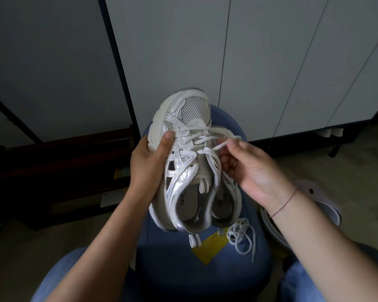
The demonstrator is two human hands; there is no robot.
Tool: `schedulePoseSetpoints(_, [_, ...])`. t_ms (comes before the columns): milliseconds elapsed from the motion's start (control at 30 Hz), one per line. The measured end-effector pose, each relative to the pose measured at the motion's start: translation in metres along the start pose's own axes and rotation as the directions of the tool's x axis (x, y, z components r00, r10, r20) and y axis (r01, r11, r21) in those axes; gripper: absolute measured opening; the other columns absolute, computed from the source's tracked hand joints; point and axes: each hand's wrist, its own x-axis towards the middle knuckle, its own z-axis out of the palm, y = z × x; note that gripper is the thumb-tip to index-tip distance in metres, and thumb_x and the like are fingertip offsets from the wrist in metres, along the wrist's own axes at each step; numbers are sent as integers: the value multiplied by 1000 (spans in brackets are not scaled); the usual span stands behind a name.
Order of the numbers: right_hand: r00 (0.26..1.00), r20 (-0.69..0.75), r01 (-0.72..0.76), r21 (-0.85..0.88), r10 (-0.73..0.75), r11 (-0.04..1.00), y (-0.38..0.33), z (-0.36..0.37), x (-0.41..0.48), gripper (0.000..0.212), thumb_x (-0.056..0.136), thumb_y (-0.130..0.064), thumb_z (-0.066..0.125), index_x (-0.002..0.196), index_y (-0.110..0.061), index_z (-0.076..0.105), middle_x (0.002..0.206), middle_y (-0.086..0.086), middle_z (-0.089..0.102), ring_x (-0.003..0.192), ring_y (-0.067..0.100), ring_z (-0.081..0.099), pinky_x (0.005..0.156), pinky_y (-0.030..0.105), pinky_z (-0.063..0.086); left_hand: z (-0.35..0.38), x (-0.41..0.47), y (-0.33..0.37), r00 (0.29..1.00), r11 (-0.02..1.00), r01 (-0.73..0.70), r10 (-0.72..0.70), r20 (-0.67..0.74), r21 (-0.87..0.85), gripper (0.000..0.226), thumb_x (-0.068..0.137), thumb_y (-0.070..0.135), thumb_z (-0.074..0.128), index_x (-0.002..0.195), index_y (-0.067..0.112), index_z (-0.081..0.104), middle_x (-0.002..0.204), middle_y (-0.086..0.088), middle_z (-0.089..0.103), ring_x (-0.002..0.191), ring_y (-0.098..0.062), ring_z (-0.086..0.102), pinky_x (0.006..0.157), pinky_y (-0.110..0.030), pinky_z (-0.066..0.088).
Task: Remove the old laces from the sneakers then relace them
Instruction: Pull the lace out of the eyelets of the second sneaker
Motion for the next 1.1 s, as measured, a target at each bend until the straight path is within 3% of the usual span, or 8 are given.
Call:
schedulePoseSetpoints(200, [987,-143,66,-70,-75,995,11,14,-4,15,90,-14,56,80,-8,66,68,2,65,61,10,59,59,20,51,1,-2,0,1000,1000,-11,11,19,0,53,73,58,68,114,26,64,104,7,74,94,-6,71,85,-28,56])
schedulePoseSetpoints(367, [996,-69,-32,311,57,950,-5,9,0,19,90,-16,49,74,-10,56,59,-2,51,49,6,45,50,16,43,0,-1,2,999,999,-36,37,30,-24,55,74,55,67,118,23,63,104,7,74,93,-5,71,77,-19,56])
schedulePoseSetpoints(467, [997,-77,20,536,26,844,-21,-6,7,26,89,-16,46,65,-12,57,59,-4,49,48,5,43,49,16,39,-4,3,1,999,999,-34,34,3,-14,63,74,59,67,124,19,62,109,5,73,97,-7,71,86,-28,56])
schedulePoseSetpoints(533, [992,-124,44,574,33,818,-24,-15,10,31,93,-16,44,66,-12,57,60,-4,50,49,5,45,50,16,40,-5,3,2,999,999,-35,35,-8,-6,66,74,59,66,126,19,61,110,5,73,98,-7,71,90,-31,56])
schedulePoseSetpoints(700, [995,-87,-23,193,41,981,-3,-4,6,20,83,-29,56,89,-9,61,67,-1,57,60,8,51,56,17,46,0,-2,2,1000,999,-26,26,10,-19,51,78,52,67,120,24,63,107,7,74,96,-5,71,90,-30,57])
schedulePoseSetpoints(867, [990,-68,111,-177,-124,978,13,9,-2,11,74,-23,67,73,-13,64,73,3,62,71,13,56,72,25,48,0,-2,2,1000,1000,-31,31,4,-7,58,76,55,67,122,21,63,108,8,74,97,-5,71,89,-29,57])
schedulePoseSetpoints(1000, [980,-100,154,-174,-173,973,14,9,-2,14,74,-22,65,73,-9,60,68,3,61,64,11,56,65,22,50,0,-3,1,999,999,-41,41,11,-3,61,74,55,69,124,20,62,109,6,74,98,-6,71,89,-30,57])
schedulePoseSetpoints(1100, [976,-173,138,38,-129,990,9,8,1,10,78,-16,61,74,-8,56,61,0,56,55,9,51,56,18,47,-1,-2,2,998,999,-53,53,16,-7,63,75,54,68,126,19,61,110,6,73,98,-6,70,88,-27,57])
